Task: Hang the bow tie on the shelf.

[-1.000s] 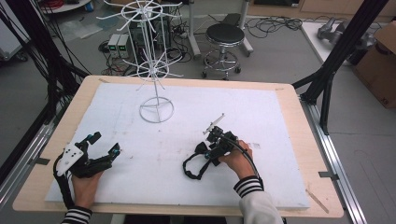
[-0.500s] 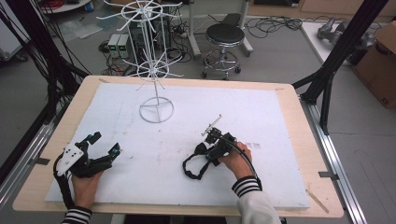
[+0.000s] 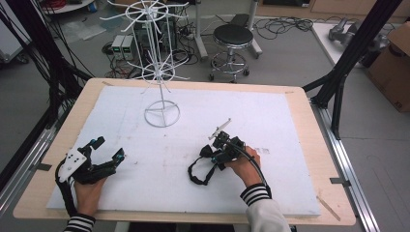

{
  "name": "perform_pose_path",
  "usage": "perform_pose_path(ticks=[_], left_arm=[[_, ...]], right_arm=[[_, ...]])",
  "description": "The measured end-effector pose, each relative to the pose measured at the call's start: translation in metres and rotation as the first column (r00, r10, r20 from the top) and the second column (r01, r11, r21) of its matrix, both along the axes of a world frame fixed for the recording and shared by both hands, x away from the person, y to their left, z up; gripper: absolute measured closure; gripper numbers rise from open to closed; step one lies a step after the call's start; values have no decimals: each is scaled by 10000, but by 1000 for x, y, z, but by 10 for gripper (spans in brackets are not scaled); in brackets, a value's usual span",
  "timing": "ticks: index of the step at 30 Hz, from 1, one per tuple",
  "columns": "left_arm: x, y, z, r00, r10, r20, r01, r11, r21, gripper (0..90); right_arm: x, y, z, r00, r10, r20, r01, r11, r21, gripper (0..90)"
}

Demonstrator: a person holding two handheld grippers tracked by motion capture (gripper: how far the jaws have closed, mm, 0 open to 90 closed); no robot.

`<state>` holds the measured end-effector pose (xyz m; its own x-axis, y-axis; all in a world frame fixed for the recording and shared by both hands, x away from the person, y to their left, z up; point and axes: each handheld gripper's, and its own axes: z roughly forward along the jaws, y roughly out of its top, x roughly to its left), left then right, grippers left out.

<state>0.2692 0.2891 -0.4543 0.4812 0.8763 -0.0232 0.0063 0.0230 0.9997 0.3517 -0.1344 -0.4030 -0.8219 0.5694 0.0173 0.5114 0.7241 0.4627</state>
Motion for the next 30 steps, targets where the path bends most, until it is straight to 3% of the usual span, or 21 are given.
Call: perform_pose_path(ticks=[4,9,13,16,21,23,27,30], left_arm=[[0,0,0,10000,8,14,-8,10000,-5,149],[0,0,0,10000,10,17,-10,10000,-7,149],[0,0,0,10000,11,12,-11,10000,-2,149],[0,0,0,10000,11,14,-11,10000,-3,149],[0,0,0,10000,2,7,-2,10000,25,149],[0,0,0,10000,5,6,-5,10000,28,149],[0,0,0,10000,0,3,0,10000,27,149],[0,0,0,10000,-1,2,1,10000,32,149]], right_arm=[[-1,0,5,9993,-25,377,10,9993,386,758],[-2,-2,12,9958,-138,904,24,9922,1243,758],[-5,-2,19,9889,-263,1460,-21,9815,1915,758],[-6,-3,24,9805,-473,1909,-35,9662,2576,757],[-9,-6,34,9636,-927,2508,-53,9310,3649,757],[-10,-7,37,9516,-1167,2843,-99,9129,4080,756],[-12,-9,44,9213,-1785,3454,-248,8597,5102,756],[-13,-9,48,8985,-2211,3792,-497,8071,5883,757]])
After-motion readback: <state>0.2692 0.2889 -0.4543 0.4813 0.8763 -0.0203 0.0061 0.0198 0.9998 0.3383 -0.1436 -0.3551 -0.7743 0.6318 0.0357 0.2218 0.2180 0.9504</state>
